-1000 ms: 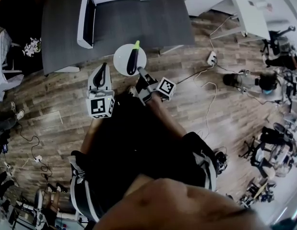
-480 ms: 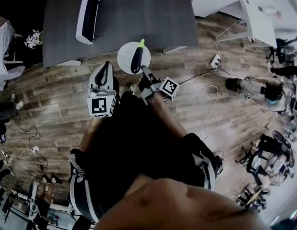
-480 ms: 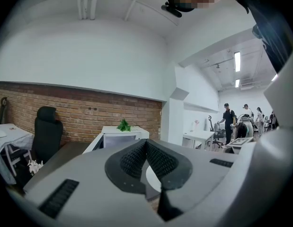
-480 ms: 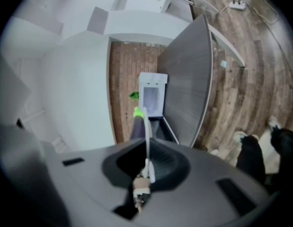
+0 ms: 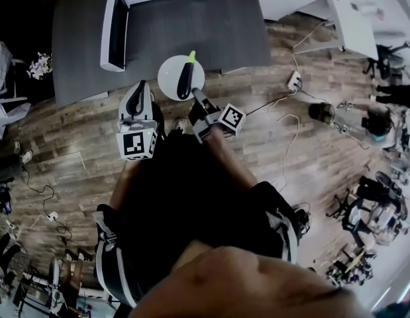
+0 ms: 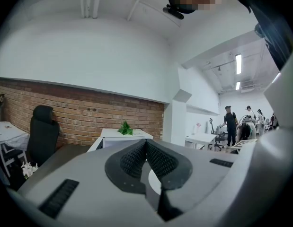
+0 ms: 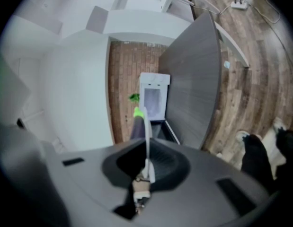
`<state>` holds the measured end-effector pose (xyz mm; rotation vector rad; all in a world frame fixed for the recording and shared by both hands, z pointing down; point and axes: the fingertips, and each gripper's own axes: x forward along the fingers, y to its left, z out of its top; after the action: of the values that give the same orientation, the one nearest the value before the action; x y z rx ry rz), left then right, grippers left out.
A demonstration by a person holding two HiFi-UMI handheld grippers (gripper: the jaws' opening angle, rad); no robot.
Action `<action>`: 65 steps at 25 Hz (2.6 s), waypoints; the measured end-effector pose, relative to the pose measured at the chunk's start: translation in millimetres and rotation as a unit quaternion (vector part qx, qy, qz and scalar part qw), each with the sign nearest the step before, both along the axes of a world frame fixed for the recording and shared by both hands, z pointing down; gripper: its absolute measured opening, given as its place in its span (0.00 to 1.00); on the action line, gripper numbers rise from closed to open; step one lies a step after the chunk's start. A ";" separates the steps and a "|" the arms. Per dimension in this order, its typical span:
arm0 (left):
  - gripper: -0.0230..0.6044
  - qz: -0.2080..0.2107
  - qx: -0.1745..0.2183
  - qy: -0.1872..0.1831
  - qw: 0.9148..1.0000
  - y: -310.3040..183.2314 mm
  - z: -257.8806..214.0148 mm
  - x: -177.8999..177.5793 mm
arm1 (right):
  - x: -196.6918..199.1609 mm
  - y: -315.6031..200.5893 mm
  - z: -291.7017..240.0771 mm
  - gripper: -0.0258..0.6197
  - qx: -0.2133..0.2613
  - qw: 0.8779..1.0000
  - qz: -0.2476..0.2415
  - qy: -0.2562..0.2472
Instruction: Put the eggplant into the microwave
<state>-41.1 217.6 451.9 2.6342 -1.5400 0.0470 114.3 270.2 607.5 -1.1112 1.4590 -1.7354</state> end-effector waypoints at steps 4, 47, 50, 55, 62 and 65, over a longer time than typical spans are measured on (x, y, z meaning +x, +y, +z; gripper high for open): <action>0.09 0.008 -0.008 0.005 1.000 -30.9 -0.7 -4.1 | -3.4 -29.0 -6.1 0.10 0.005 1.000 0.012 -0.002; 0.09 -0.008 -0.008 0.014 1.000 -233.7 -15.3 2.6 | -15.2 -263.8 7.3 0.10 0.012 0.998 -0.054 0.004; 0.09 -0.025 -0.007 0.010 1.000 -243.7 -14.8 7.2 | -6.1 -279.0 14.9 0.10 0.017 0.998 -0.065 0.005; 0.09 -0.045 -0.013 0.009 0.999 -259.9 -14.4 11.8 | -0.2 -298.8 26.0 0.10 0.021 0.997 -0.075 0.004; 0.09 -0.051 -0.005 0.004 0.999 -272.6 -19.9 9.6 | -0.1 -316.8 46.9 0.10 0.014 0.997 -0.080 0.006; 0.09 -0.049 -0.002 0.006 0.999 -278.1 -20.8 7.3 | -0.1 -322.4 55.9 0.10 0.010 0.997 -0.076 0.009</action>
<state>-33.8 -60.5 431.2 2.5467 -1.6622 0.0261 114.2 -52.3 663.3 -1.0314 1.6064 -1.8134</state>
